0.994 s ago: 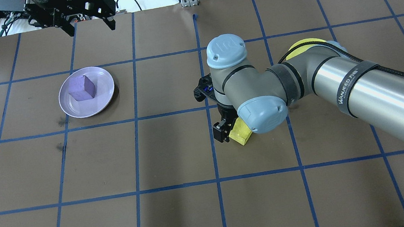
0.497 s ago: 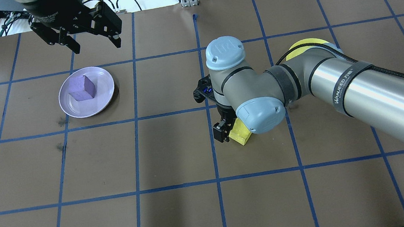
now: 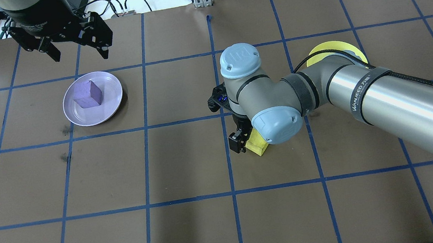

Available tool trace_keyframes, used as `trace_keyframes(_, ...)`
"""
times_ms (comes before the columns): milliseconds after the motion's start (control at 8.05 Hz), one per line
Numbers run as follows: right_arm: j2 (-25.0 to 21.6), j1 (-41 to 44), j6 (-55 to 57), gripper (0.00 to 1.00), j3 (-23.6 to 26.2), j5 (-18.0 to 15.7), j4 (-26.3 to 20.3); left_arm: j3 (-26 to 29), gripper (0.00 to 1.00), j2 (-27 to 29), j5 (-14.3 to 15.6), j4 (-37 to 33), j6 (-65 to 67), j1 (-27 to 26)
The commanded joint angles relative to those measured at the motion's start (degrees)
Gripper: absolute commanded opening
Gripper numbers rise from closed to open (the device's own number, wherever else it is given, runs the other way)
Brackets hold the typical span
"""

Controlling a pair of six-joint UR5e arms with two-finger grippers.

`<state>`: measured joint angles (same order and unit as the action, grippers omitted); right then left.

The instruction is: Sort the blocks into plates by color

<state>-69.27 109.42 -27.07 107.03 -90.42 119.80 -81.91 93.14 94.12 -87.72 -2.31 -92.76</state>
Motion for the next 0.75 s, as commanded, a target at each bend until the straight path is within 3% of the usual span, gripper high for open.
trace_keyframes(0, -0.2, 0.0, 0.2, 1.0, 0.2, 0.0, 0.7, -0.1, 1.0, -0.4, 1.3, -0.1, 0.2, 0.0)
trace_keyframes(621, -3.0, 0.0, -0.4, 1.0, 0.5, -1.2, 0.0, -0.7, 1.0, -0.9, -1.5, -0.3, 0.0, 0.1)
